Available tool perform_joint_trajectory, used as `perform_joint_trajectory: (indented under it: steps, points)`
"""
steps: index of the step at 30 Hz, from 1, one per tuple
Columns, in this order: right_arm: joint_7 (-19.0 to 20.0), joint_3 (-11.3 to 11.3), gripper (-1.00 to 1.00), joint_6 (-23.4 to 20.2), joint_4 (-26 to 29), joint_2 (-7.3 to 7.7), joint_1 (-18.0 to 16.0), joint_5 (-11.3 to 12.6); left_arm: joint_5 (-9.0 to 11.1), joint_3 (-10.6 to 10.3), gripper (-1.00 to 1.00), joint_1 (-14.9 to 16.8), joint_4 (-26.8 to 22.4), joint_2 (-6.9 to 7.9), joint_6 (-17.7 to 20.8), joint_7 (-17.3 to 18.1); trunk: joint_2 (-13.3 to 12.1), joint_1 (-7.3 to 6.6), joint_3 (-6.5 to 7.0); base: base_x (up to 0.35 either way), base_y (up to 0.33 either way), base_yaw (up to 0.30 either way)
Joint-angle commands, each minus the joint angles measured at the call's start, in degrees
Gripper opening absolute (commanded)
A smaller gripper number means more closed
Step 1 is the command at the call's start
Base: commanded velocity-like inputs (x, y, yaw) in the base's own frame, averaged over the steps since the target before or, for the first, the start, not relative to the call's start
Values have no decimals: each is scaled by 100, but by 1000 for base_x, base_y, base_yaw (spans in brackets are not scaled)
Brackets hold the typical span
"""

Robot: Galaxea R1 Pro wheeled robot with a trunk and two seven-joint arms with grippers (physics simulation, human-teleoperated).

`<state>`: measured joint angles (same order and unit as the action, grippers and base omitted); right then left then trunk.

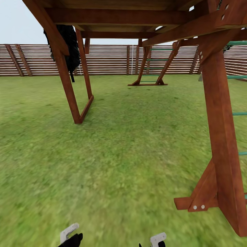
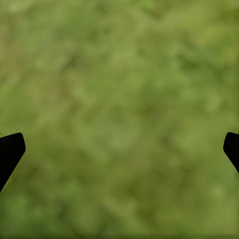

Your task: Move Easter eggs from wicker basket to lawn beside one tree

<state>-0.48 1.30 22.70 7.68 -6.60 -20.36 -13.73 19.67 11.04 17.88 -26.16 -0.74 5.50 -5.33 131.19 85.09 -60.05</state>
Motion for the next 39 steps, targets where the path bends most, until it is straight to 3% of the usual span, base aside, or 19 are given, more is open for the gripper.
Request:
perform_joint_trajectory:
  steps: [1,2,4,7,16,39]
  points:
    - [-5,11,100,15,-4,1,-3,-7,61,-208,100,-1,-17,13,31,-14,2,-1,-5,0,0,0]
    - [-5,12,100,15,-4,1,-3,-7,62,-513,100,-1,-19,24,26,-12,2,-1,-5,0,0,0]
    - [-5,11,100,15,-4,1,-3,-7,63,-854,100,1,-27,28,23,-8,2,-1,-5,0,0,0]
    - [-5,11,100,15,-4,1,-3,-7,69,-1134,100,2,-42,33,18,-4,2,-1,-5,0,0,0]
    - [-5,10,100,15,1,1,-3,-7,78,-1209,100,2,9,26,-7,-3,2,-1,-5,40,0,0]
    - [0,28,100,15,14,-26,-3,-19,81,-1210,100,1,38,-2,-127,6,2,-1,-5,325,0,0]
